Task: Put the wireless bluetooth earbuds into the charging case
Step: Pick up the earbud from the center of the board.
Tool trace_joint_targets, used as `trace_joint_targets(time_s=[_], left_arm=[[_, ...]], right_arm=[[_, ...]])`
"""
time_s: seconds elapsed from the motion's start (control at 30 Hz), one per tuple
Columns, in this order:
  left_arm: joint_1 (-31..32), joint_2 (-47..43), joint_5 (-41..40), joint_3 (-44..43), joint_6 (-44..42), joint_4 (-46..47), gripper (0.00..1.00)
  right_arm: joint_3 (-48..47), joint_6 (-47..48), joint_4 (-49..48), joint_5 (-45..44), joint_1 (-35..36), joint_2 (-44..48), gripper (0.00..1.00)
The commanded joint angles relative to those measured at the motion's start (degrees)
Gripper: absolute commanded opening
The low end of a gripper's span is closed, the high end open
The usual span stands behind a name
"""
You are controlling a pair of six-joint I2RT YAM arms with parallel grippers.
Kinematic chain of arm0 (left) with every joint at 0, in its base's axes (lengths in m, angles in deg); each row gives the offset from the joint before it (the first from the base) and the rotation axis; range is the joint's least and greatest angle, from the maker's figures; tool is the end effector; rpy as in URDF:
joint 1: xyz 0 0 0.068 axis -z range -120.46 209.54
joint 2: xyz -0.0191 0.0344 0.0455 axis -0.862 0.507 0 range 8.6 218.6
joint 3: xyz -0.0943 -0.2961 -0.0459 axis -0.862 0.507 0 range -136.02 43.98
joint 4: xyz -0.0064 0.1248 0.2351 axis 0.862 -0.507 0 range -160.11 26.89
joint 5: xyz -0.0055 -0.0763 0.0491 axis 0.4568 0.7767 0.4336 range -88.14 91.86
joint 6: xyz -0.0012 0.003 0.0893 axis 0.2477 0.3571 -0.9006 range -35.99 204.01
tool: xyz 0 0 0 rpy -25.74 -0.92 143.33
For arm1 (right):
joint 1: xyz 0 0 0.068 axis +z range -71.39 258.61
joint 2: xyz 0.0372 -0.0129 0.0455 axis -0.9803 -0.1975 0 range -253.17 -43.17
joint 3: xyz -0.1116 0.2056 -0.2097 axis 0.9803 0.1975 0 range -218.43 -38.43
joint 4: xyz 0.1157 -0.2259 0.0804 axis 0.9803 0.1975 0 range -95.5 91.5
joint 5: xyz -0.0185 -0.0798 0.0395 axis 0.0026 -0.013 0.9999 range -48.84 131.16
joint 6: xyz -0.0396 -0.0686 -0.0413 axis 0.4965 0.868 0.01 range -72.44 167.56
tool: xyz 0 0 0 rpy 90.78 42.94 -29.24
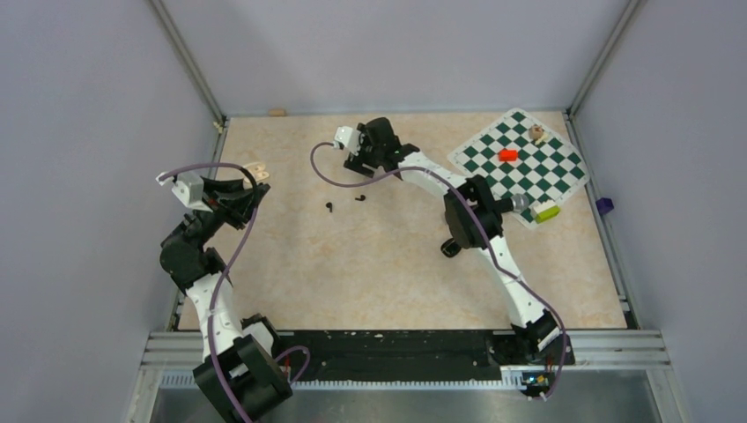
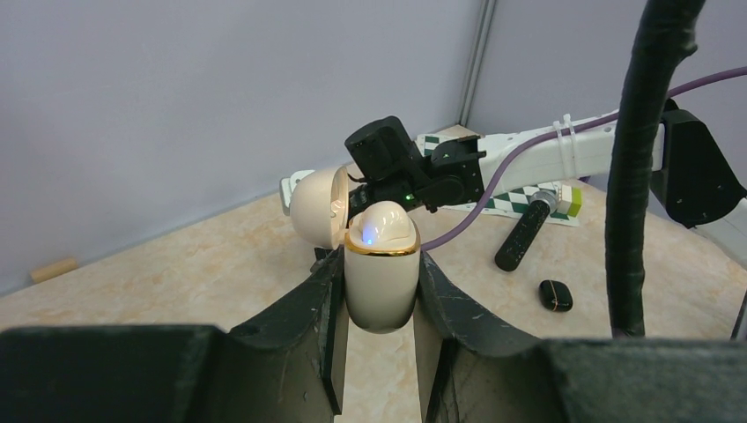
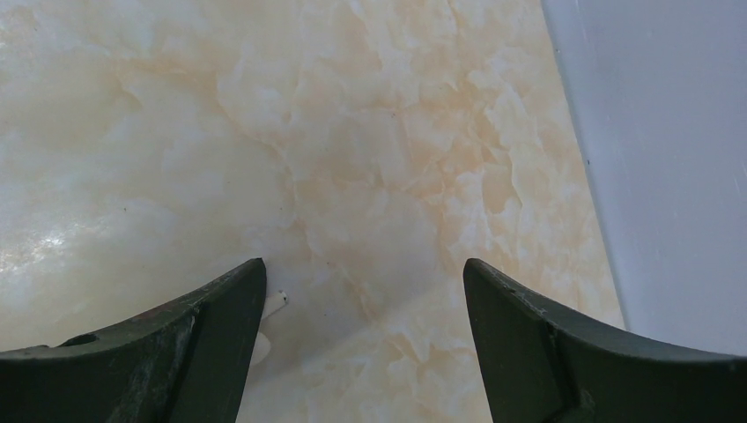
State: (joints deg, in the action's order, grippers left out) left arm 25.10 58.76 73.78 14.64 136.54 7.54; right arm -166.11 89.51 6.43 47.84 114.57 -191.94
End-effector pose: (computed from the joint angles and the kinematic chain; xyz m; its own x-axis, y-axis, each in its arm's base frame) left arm 0.1602 0.0180 0.3914 0.1213 -0.2154 -0.9690 0.7011 0.7096 -0.0700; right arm 0.5331 0.3983 0.1549 0.1147 -0.7371 -0.6660 -0.7874 0.3413 -0.5134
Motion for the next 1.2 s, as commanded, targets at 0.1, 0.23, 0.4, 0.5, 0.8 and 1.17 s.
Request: trace_joint_targets(time_s=[0.1,0.23,0.4,0.5,0.8,1.17], left_arm=[[0.0,-0.4,-0.9,0.3,0.2,3.4,0.00],[0.0,-0.4,-1.0,0.3,0.2,3.5,0.00],[0.0,-0.5,-0.9,0.3,0.5,3.9,0.00],[0.0,-0.6,-0.9,0.3,0.6,4.1,0.00],[-0.1,-0.7,-1.0,0.4,0.9,4.4,0.00],[0.0,-0.9,-1.0,0.6,1.7,5.4,0.00]], right_arm=[[1.1,1.0,10.7,1.5,-2.7,3.0,0.82],[2.6,-0.2,11.1,2.1,-3.6,4.1,0.82],[0.1,-3.5,13.6,2.7,-5.2,3.7,0.82],[-0.5,-5.0,15.1,2.0,-6.2,3.7,0.82],[-0.5,-7.7,19.6,3.9,-9.6,4.5,0.81],[15.3,-0.5,14.4,10.5,-8.8,12.8,0.77]])
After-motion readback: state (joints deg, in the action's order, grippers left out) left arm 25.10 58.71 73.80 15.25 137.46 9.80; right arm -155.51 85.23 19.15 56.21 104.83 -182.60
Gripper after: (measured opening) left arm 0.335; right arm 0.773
